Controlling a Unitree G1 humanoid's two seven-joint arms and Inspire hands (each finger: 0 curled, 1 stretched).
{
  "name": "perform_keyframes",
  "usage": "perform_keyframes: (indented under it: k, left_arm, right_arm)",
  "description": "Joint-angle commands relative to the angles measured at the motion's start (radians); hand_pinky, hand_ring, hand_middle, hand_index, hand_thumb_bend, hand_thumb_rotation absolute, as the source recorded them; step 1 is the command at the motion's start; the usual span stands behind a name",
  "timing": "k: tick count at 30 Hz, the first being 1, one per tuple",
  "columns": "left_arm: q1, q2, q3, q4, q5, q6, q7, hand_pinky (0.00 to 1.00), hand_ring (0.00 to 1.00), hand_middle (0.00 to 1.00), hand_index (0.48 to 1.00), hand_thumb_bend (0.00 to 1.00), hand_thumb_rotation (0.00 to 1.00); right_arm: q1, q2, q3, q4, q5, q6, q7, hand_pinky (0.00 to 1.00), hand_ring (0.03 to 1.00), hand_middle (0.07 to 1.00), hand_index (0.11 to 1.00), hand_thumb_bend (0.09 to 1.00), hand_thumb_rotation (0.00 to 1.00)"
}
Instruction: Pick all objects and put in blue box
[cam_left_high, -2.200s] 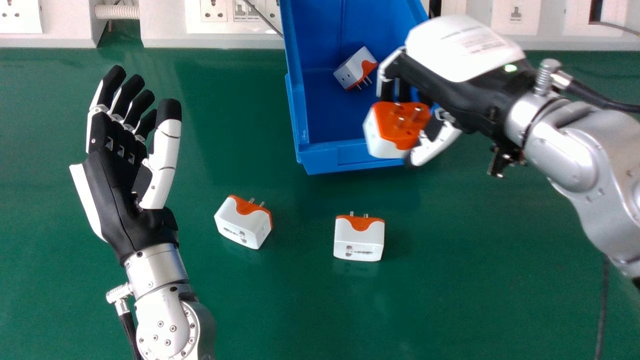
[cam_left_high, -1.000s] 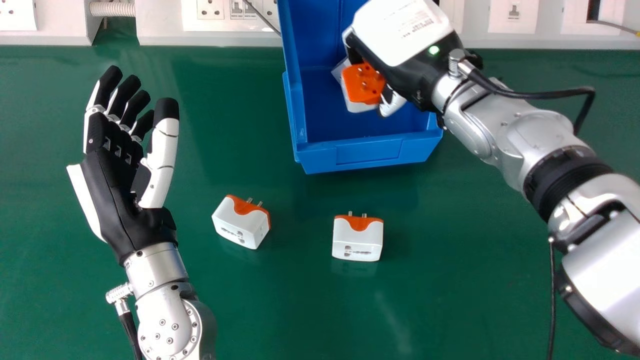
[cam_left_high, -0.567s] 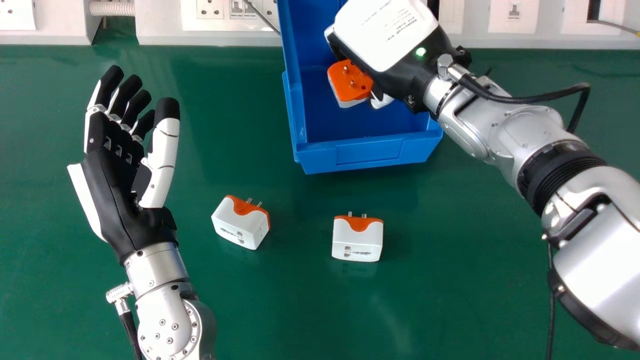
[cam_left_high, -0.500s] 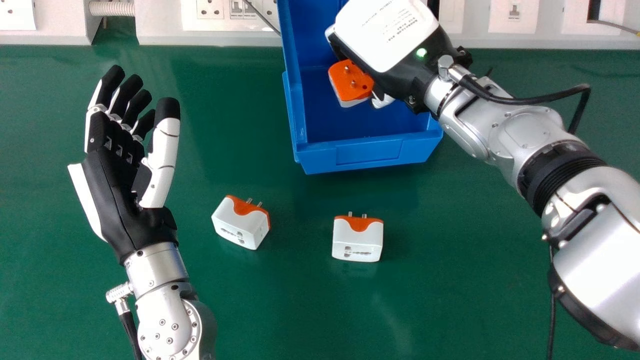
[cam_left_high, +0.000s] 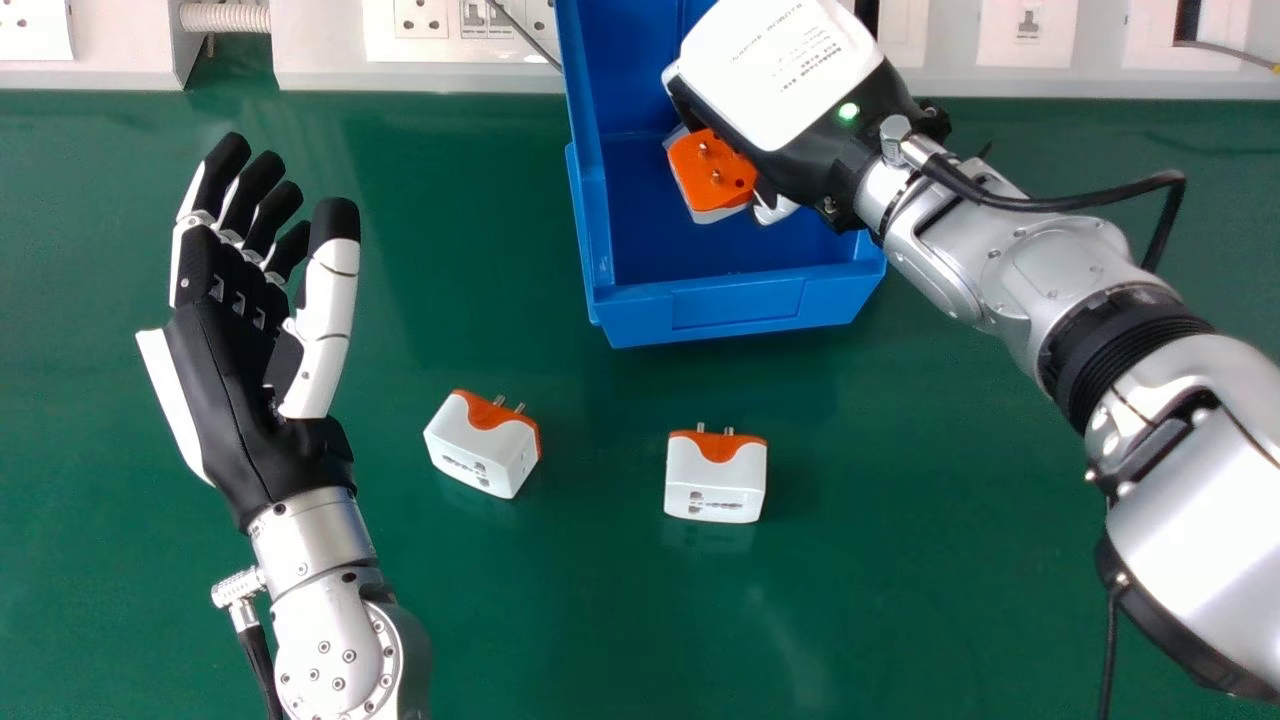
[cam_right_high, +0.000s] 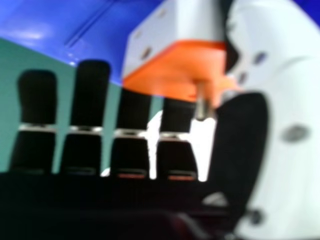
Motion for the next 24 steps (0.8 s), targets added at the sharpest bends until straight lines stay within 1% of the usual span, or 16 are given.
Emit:
perform_keyframes:
  k: [1, 3, 6, 7, 8, 9, 10, 11, 12, 13, 15, 16, 18, 20, 24]
  left_arm:
    - [-0.015, 0.013, -0.003, -0.008, 0.003, -0.028, -0.007, 0.77, 0.8, 0.81, 0.81, 0.71, 0.42]
    - [-0.017, 0.013, -0.003, -0.005, 0.002, -0.029, -0.009, 0.77, 0.8, 0.81, 0.81, 0.71, 0.42]
    - [-0.016, 0.012, -0.005, -0.006, 0.003, -0.031, -0.011, 0.77, 0.8, 0.81, 0.81, 0.71, 0.42]
    - [-0.014, 0.011, -0.005, -0.009, 0.003, -0.032, -0.011, 0.77, 0.8, 0.81, 0.81, 0.71, 0.42]
    - [-0.013, 0.01, -0.006, -0.01, 0.004, -0.032, -0.012, 0.77, 0.8, 0.81, 0.81, 0.71, 0.42]
    - [-0.014, 0.012, -0.005, -0.009, 0.001, -0.033, -0.014, 0.77, 0.8, 0.81, 0.81, 0.71, 0.41]
    - [-0.015, 0.013, -0.004, -0.007, -0.001, -0.035, -0.016, 0.77, 0.8, 0.81, 0.81, 0.71, 0.41]
    - [-0.015, 0.014, -0.004, -0.006, -0.001, -0.035, -0.017, 0.77, 0.8, 0.81, 0.81, 0.71, 0.41]
    - [-0.015, 0.014, -0.003, -0.006, -0.001, -0.036, -0.017, 0.77, 0.8, 0.81, 0.81, 0.71, 0.41]
    - [-0.016, 0.014, -0.003, -0.007, 0.0, -0.035, -0.016, 0.77, 0.8, 0.81, 0.81, 0.71, 0.42]
    - [-0.019, 0.014, -0.002, -0.004, 0.001, -0.032, -0.014, 0.77, 0.8, 0.81, 0.81, 0.71, 0.42]
    - [-0.019, 0.014, -0.002, -0.003, 0.001, -0.031, -0.012, 0.77, 0.8, 0.81, 0.81, 0.71, 0.42]
    - [-0.02, 0.011, -0.003, -0.005, 0.004, -0.029, -0.01, 0.77, 0.8, 0.81, 0.81, 0.71, 0.42]
    - [-0.021, 0.011, -0.003, -0.005, 0.005, -0.027, -0.008, 0.77, 0.8, 0.81, 0.81, 0.71, 0.42]
    - [-0.021, 0.01, -0.003, -0.007, 0.0, -0.025, -0.01, 0.76, 0.8, 0.81, 0.809, 0.71, 0.42]
  right_arm:
    - [-0.024, -0.003, 0.002, -0.011, 0.007, 0.008, -0.02, 0.32, 0.445, 0.504, 0.525, 0.497, 0.0]
    - [-0.024, -0.001, 0.025, -0.005, -0.013, 0.039, 0.017, 0.32, 0.445, 0.504, 0.525, 0.497, 0.0]
    - [-0.049, 0.01, 0.081, -0.001, -0.06, 0.109, 0.127, 0.32, 0.443, 0.5, 0.533, 0.496, 0.0]
    - [-0.058, 0.012, 0.094, -0.002, -0.071, 0.126, 0.162, 0.4, 0.54, 0.598, 0.595, 0.558, 0.01]
    - [-0.062, 0.014, 0.102, -0.005, -0.077, 0.137, 0.184, 0.4, 0.54, 0.598, 0.595, 0.558, 0.01]
    - [-0.064, 0.015, 0.106, -0.005, -0.078, 0.146, 0.204, 0.5, 0.632, 0.678, 0.676, 0.646, 0.07]
    - [-0.062, 0.012, 0.104, -0.006, -0.074, 0.147, 0.204, 0.5, 0.632, 0.678, 0.676, 0.646, 0.07]
    - [-0.059, 0.009, 0.102, -0.007, -0.069, 0.146, 0.199, 0.59, 0.706, 0.743, 0.741, 0.718, 0.12]
    - [-0.057, 0.006, 0.101, -0.007, -0.066, 0.144, 0.195, 0.59, 0.706, 0.743, 0.741, 0.718, 0.12]
    - [-0.055, 0.004, 0.098, -0.008, -0.062, 0.143, 0.19, 0.67, 0.765, 0.794, 0.793, 0.774, 0.16]
    - [-0.053, 0.001, 0.093, -0.01, -0.056, 0.144, 0.183, 0.79, 0.85, 0.869, 0.868, 0.856, 0.23]
    - [-0.053, 0.0, 0.092, -0.011, -0.055, 0.145, 0.182, 0.79, 0.85, 0.869, 0.868, 0.856, 0.23]
    - [-0.053, -0.003, 0.094, -0.011, -0.059, 0.147, 0.179, 0.87, 0.904, 0.916, 0.916, 0.909, 0.27]
    - [-0.055, -0.006, 0.097, -0.013, -0.062, 0.149, 0.176, 0.91, 0.939, 0.946, 0.946, 0.942, 0.29]
    - [-0.063, -0.012, 0.092, -0.021, -0.059, 0.155, 0.182, 0.97, 0.98, 0.983, 0.983, 0.982, 0.33]
